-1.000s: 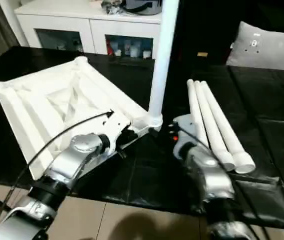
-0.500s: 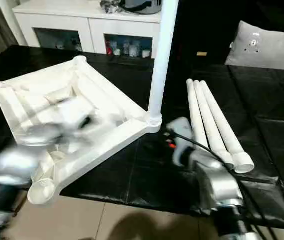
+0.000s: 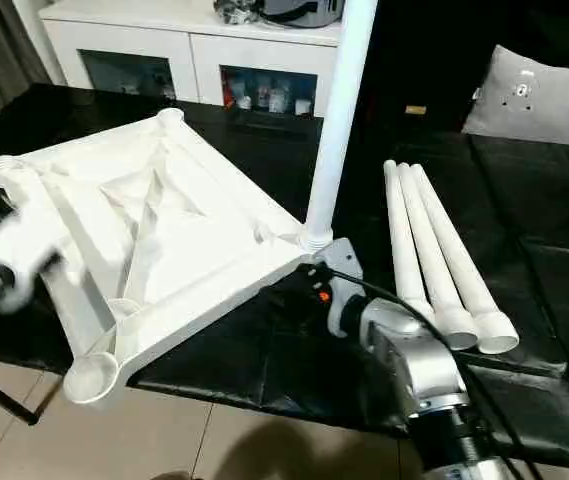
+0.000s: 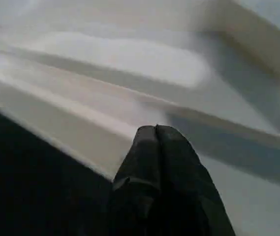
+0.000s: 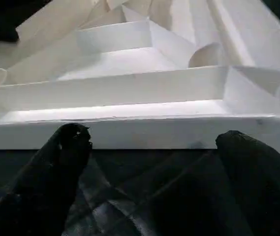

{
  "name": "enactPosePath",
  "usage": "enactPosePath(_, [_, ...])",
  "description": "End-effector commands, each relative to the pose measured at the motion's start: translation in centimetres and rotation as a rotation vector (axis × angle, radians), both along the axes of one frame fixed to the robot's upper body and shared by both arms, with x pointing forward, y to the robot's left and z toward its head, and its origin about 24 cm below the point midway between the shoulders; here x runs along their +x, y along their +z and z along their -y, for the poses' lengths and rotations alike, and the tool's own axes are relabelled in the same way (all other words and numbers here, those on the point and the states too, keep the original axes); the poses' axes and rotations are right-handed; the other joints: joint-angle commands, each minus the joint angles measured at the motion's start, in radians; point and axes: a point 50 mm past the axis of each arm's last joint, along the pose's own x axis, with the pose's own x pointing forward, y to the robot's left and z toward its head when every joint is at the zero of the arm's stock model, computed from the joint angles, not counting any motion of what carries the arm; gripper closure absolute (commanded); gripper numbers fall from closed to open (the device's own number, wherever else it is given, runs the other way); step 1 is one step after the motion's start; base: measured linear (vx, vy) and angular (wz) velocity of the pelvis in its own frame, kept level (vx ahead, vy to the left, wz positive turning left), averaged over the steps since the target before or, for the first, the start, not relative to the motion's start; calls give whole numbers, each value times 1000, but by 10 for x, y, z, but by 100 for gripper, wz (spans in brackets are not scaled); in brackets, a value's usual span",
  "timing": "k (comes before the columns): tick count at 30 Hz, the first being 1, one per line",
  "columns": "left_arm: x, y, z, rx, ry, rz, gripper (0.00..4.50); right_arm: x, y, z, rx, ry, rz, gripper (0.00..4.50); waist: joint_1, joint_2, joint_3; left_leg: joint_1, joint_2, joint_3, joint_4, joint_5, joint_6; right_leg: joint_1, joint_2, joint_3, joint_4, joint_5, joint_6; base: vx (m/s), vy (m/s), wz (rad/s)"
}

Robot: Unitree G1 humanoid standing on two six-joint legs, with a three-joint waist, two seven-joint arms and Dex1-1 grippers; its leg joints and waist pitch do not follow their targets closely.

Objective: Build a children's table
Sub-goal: Rotate table base

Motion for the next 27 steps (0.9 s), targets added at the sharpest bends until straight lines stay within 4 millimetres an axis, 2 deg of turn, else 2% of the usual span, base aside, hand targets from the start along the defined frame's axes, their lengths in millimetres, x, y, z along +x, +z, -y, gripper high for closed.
enactPosePath(1, [-3,2,2,9,-22,-35,446,2,8,1,-27,7,29,0,-1,12,-54,16,51,-22,-77,-230,-9,43,-81,54,-71,-213,-165,0,0,0])
enactPosePath(3, [-7,-1,1,41,-30,-75,446,2,8,1,-42,28,37,0,-2,12,-54,17,49,-22,-76,-227,-9,42,-80,54,-69,-203,-162,0,0,0])
enactPosePath(4, [-11,-4,-3,64,-24,-110,446,5,4,1,-105,15,44,0,-2,17,-54,17,49,-22,-76,-226,-12,40,-80,54,-69,-205,-162,0,0,0])
enactPosePath(6, [-16,-6,-5,86,-32,-160,446,9,1,1,-137,-26,45,0,-5,13,-54,16,47,-21,-76,-225,-16,42,-80,54,-70,-211,-161,0,0,0])
enactPosePath(10, [-18,-7,-2,74,-66,-193,446,14,-1,-2,-183,-36,53,0,-15,18,-53,16,45,-22,-75,-227,-22,43,-79,53,-68,-200,-177,0,0,0])
enactPosePath(12, [-19,-9,9,28,-132,-221,446,18,-4,-6,-196,-34,14,0,-17,16,-54,16,45,-21,-73,-221,-18,44,-79,54,-67,-182,-185,0,0,0])
enactPosePath(16, [-17,-15,28,-19,-258,-235,446,29,-7,-10,-225,-51,13,0,-21,17,-53,16,45,-21,-73,-246,-23,42,-82,54,-68,-211,-195,0,0,0])
enactPosePath(17, [-17,-17,32,-34,-283,-248,446,30,-8,-11,-237,-50,12,0,-20,13,-52,18,45,-20,-72,-247,-26,43,-81,54,-70,-219,-192,0,0,0])
enactPosePath(18, [-17,-17,32,-36,-287,-251,446,31,-8,-11,-238,-50,13,0,-17,16,-53,20,46,-20,-72,-246,-25,42,-81,55,-70,-220,-187,0,0,0])
enactPosePath(21, [-20,-28,51,-92,-443,-335,446,38,-7,-14,-257,-68,35,0,-15,9,-53,21,45,-19,-73,-237,-27,41,-81,56,-68,-232,-182,0,0,0])
enactPosePath(25, [-19,-32,70,-168,-545,-348,446,42,-7,-16,-260,-74,37,0,-14,11,-53,20,46,-19,-73,-241,-35,44,-82,56,-65,-218,-179,0,0,0])
enactPosePath(27, [-19,-32,71,-177,-554,-349,446,43,-7,-17,-260,-75,37,0,-14,10,-54,18,45,-18,-73,-237,-33,46,-83,57,-64,-210,-184,0,0,0])
